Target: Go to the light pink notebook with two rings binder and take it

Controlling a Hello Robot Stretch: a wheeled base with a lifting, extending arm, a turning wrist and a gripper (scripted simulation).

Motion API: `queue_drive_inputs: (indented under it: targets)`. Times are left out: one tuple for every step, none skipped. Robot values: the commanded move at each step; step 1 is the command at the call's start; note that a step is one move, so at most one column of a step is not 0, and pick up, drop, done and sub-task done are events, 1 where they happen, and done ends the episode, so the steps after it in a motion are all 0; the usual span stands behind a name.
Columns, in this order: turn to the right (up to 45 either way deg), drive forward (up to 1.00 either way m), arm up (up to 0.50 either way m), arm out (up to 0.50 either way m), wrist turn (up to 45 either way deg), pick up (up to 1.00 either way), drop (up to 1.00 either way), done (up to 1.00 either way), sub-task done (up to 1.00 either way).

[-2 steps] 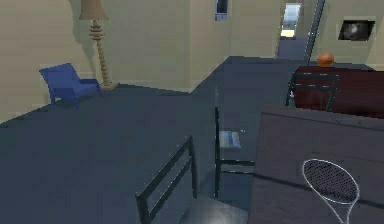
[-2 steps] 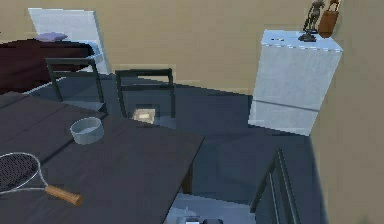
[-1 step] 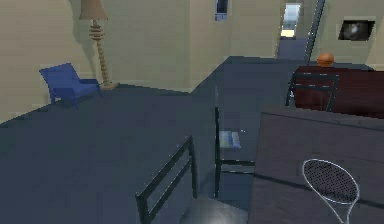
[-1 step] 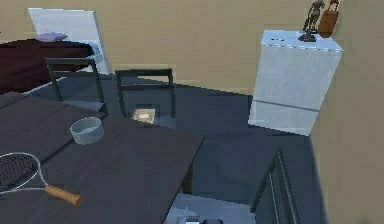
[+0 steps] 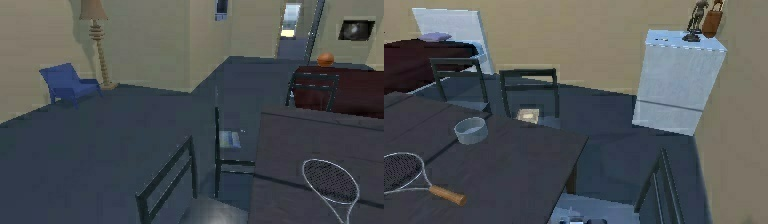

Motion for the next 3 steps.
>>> queue_drive_inputs:
  targets:
    - [0.0,0.00,0.00,0.00,45.0,0.00,0.00,0.00,0.00]
    - [0.0,0.00,0.00,0.00,45.0,0.00,0.00,0.00,0.00]
    - [0.0,0.00,0.00,0.00,3.0,0.00,0.00,0.00,0.00]
